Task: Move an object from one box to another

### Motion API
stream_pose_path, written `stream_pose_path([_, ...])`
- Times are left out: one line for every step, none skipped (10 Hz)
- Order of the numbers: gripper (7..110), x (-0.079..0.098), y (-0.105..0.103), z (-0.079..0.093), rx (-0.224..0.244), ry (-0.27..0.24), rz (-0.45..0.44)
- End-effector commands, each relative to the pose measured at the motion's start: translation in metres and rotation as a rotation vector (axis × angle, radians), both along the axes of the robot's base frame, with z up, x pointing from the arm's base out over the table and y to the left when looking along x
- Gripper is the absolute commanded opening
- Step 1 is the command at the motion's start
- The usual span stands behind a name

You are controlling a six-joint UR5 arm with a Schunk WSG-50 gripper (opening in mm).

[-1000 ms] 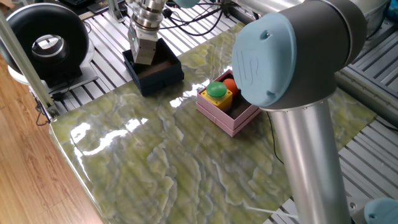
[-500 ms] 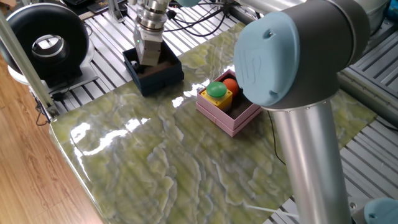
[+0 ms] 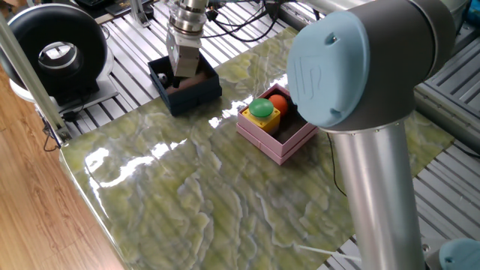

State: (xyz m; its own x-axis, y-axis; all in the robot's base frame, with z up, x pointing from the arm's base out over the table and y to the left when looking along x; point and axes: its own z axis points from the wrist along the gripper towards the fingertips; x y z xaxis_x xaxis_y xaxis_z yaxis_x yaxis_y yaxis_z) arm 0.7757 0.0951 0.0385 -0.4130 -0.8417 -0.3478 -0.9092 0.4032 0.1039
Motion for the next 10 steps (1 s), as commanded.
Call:
stream_pose_path([44,0.021,0.015,0.005,0.038,-0.019,-0.02])
stream_pose_path([44,0.021,0.016,0.003,0.044,-0.013,-0.018])
stream_pose_path([66,0.019,0.016,0.0,0.044,-0.004,-0.011])
stream_pose_path([66,0.018,0.015,-0.004,0.045,0.001,-0.008])
stream_pose_path([66,0.019,0.014,-0.007,0.047,-0.002,-0.01])
stream_pose_path([66,0.019,0.015,-0.008,0.056,-0.004,-0.003])
stream_pose_path([66,0.02,0.016,-0.009,0.062,-0.008,0.001])
stream_pose_path([66,0.019,0.017,-0.011,0.064,-0.007,0.004])
stream_pose_path([66,0.017,0.017,-0.014,0.069,-0.002,0.008])
stream_pose_path([66,0.013,0.012,-0.02,0.065,0.007,0.006])
